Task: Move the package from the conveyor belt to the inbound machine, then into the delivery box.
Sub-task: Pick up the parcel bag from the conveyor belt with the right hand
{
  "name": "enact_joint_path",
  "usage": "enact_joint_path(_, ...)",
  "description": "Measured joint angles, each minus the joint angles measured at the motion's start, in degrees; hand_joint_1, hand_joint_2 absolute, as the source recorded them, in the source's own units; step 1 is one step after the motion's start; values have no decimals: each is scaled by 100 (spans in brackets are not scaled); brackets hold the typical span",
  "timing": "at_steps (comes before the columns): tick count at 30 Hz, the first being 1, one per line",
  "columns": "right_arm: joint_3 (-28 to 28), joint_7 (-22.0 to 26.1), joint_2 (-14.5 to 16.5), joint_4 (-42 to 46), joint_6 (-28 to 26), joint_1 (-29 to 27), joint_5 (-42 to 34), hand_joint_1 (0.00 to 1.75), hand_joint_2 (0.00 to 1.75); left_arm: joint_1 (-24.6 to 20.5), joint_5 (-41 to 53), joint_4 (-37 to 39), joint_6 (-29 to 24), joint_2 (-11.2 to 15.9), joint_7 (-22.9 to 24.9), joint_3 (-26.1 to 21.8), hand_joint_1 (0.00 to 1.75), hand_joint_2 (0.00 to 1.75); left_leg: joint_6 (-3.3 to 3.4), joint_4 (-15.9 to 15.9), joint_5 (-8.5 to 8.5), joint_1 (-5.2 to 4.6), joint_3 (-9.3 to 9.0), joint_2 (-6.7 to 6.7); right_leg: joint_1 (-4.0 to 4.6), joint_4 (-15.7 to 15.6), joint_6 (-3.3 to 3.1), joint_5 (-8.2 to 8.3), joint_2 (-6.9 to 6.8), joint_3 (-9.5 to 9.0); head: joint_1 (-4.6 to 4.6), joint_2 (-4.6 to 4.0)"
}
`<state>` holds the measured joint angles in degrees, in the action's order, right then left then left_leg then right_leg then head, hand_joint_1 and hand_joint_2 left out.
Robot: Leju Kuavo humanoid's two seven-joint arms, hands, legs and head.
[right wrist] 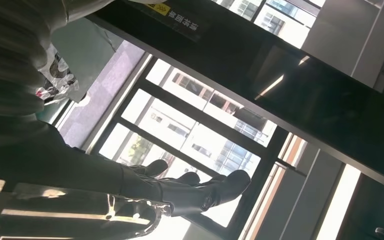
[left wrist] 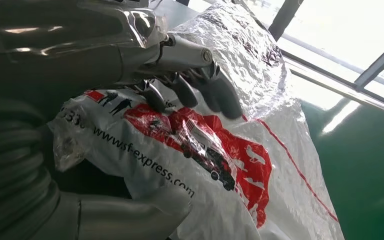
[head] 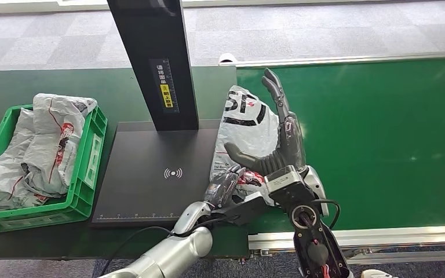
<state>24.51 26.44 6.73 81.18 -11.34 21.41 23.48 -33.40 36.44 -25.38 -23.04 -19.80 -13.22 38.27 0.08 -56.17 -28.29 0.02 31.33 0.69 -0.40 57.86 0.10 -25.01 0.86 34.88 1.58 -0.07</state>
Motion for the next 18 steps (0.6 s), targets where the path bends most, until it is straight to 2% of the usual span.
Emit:
enact_joint_path(10,-72,-6,-1,0,-20,3,-1,0,175,-84,178,145,-336,86,146,-25,175,175,0,0,0,0,1,0,0,0,0,0,0,0,1,0)
enact_joint_path(18,-73,-10,-24,0,-26,5,-15,0,175,-79,200,171,-516,210,64,-305,175,175,0,0,0,1,1,0,0,1,0,0,0,0,-1,0)
